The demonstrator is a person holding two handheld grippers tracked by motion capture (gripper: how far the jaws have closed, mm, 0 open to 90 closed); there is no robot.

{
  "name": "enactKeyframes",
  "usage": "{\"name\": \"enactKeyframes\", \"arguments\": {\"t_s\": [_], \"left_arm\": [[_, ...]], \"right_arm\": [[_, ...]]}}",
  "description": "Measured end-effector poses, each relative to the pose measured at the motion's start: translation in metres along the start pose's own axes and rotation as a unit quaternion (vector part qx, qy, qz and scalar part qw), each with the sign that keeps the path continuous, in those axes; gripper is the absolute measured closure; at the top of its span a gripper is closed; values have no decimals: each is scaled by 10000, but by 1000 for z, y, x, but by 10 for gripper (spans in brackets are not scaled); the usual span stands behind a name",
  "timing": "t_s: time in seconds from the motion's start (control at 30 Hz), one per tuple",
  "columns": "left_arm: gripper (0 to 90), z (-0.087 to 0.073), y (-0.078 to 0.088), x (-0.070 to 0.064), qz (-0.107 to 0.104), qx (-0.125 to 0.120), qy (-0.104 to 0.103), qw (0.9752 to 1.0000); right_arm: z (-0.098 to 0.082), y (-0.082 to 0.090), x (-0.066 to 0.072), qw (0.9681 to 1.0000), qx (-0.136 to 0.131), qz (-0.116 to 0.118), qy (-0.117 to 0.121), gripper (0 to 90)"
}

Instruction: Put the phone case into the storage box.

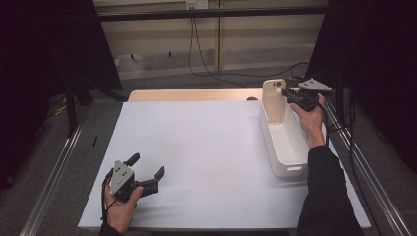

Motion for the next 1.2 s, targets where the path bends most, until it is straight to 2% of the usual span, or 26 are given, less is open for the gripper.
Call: {"name": "enactKeyframes", "arguments": {"t_s": [0.2,0.33,0.8,0.97,1.07,1.2], "left_arm": [[40,0,0,1,8,0,44,10000],[40,0,0,1,16,-8,25,10000],[40,1,0,3,60,-7,56,10000],[39,1,2,3,78,-17,88,9999],[39,2,4,5,138,-50,108,9998],[38,2,4,4,105,-50,79,9999]], "right_arm": [[4,7,-2,9996,-177,24,-211,732],[3,9,-2,9998,-128,10,-179,738],[2,12,-3,9995,-129,-29,-287,768],[4,18,-7,9990,-214,-50,-383,759],[3,23,-5,9988,-248,14,-425,739],[1,26,-3,9985,-308,75,-443,700]]}}
Point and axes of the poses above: each handheld gripper's, and its own axes: y roughly backward along the jaws, z roughly out of its top, x roughly to its left, the point moved 6 cm from there along -y, roughly forward along the jaws, and after that the axes turned 3 degrees about -y, right-handed, at the moved point
